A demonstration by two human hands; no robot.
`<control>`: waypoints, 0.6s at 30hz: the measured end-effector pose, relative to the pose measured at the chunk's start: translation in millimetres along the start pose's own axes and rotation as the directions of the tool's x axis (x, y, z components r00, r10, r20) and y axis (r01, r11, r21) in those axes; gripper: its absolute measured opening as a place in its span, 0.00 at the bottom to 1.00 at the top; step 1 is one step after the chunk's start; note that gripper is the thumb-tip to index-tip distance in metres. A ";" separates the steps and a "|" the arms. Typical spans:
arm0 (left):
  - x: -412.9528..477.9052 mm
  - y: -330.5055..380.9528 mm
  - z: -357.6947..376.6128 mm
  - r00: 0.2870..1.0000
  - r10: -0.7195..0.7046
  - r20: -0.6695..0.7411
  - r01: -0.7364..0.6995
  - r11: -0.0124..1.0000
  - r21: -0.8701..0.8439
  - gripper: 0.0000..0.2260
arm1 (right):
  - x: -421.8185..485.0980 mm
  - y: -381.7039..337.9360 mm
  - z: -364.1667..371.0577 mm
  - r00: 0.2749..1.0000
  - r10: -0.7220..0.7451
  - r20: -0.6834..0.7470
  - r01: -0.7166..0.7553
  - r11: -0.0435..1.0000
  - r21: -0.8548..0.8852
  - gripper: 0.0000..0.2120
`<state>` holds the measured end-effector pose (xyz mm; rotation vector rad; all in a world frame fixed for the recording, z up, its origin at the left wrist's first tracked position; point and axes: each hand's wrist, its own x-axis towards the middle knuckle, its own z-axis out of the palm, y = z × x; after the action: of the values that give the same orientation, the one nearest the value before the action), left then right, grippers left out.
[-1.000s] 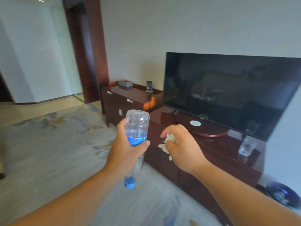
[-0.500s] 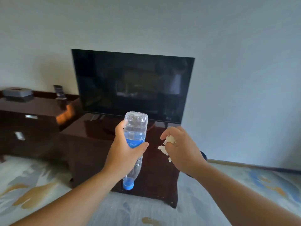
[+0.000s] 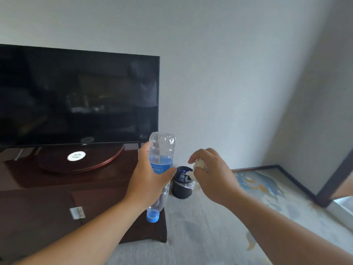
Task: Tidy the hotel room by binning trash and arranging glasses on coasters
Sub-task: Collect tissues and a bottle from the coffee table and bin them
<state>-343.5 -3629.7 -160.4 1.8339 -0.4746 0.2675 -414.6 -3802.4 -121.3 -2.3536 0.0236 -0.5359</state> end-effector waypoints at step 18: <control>124.7 -5.7 190.8 0.995 -0.029 0.094 0.027 0.999 0.028 0.35 | 114.1 169.3 -82.0 0.997 0.077 -0.008 -0.077 0.997 -0.011 0.15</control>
<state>-240.2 -3832.6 -172.9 1.8840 -0.5127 0.1691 -319.8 -4000.4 -135.1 -2.3514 0.1204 -0.5078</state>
